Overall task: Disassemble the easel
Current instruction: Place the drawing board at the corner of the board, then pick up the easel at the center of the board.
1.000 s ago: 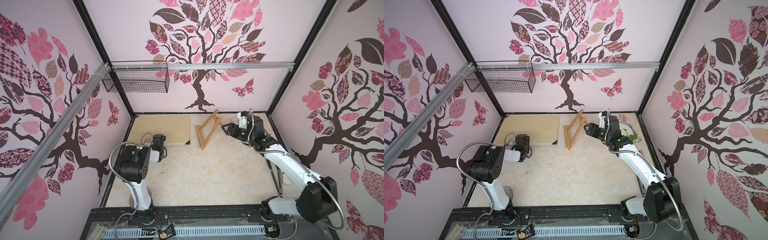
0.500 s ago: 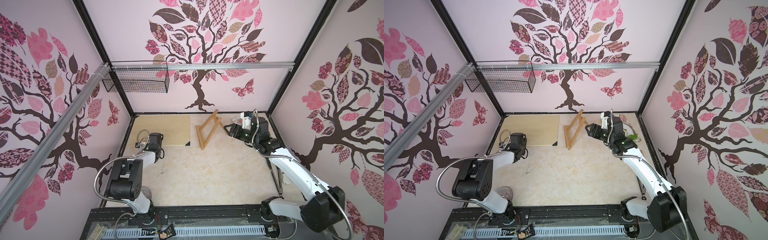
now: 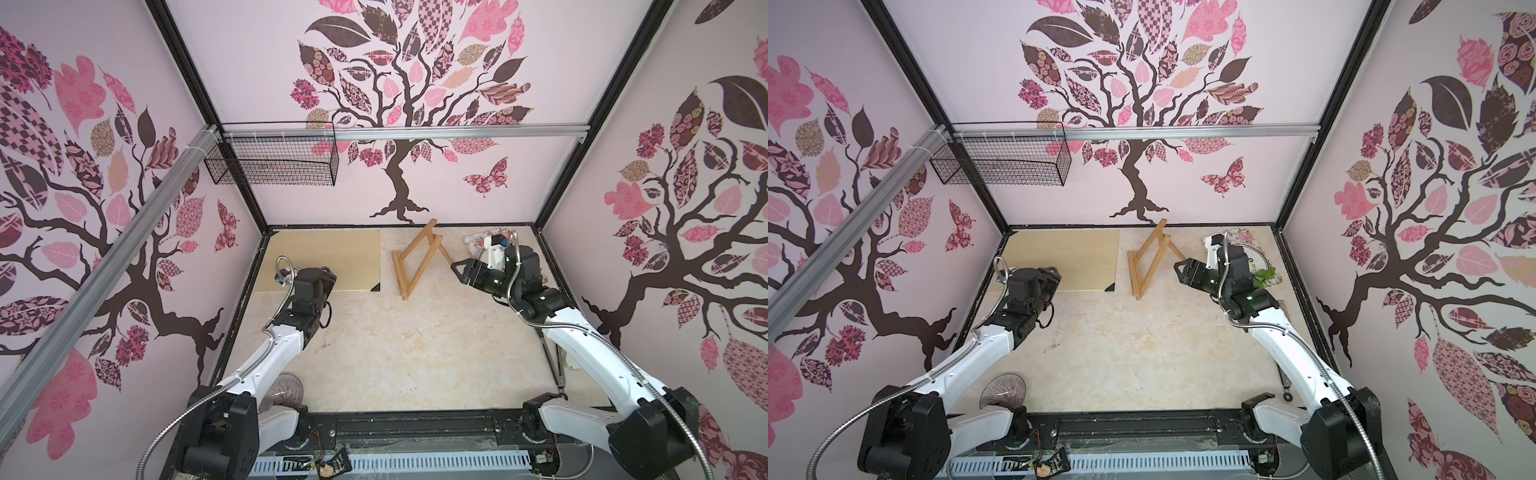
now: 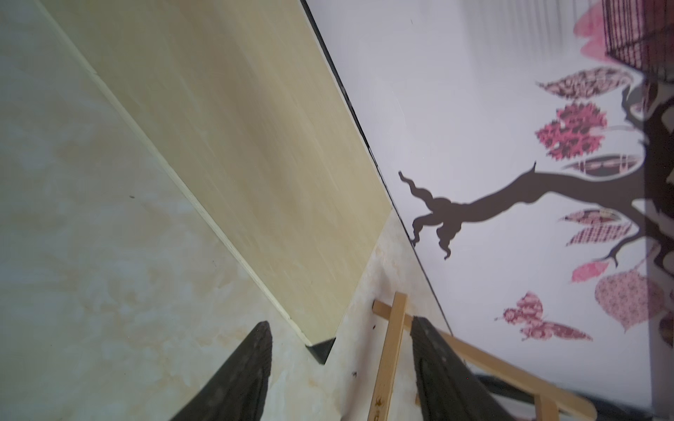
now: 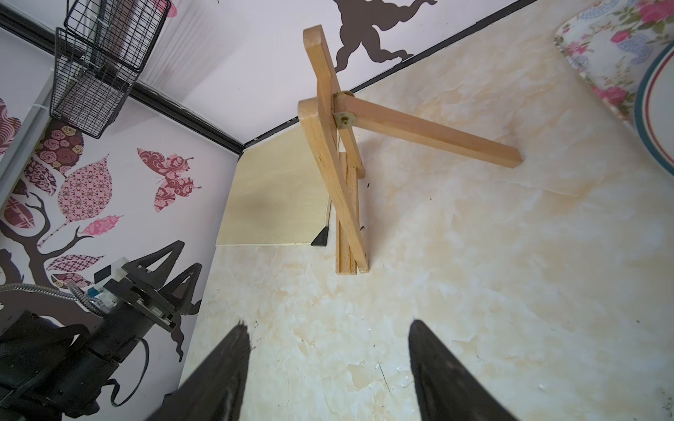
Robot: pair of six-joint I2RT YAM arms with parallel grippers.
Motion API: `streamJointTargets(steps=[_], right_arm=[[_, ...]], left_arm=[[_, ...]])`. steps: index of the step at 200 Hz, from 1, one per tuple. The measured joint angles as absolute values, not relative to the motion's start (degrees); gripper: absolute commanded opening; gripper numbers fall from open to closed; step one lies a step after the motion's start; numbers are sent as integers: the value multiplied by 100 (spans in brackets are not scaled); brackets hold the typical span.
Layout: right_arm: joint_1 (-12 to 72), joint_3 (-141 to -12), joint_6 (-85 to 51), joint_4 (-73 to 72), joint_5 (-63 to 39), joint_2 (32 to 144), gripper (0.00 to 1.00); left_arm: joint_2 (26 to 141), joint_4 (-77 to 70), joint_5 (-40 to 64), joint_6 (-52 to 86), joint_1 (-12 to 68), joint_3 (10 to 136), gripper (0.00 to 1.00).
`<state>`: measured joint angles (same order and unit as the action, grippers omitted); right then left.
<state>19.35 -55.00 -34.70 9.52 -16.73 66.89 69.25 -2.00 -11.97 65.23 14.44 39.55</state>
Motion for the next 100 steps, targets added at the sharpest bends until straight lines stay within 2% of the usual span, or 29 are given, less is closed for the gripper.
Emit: streamJointTargets(steps=[55,100], right_arm=[[2250,-6125,-3400,1020,-1546,7227,72],[2259,-6641,-3245,1096,-1256,7555,73]], left_arm=[[7920,-390,-419,4864,2318,4602,59],[8654,-816,464,3092,2753,5214,63]])
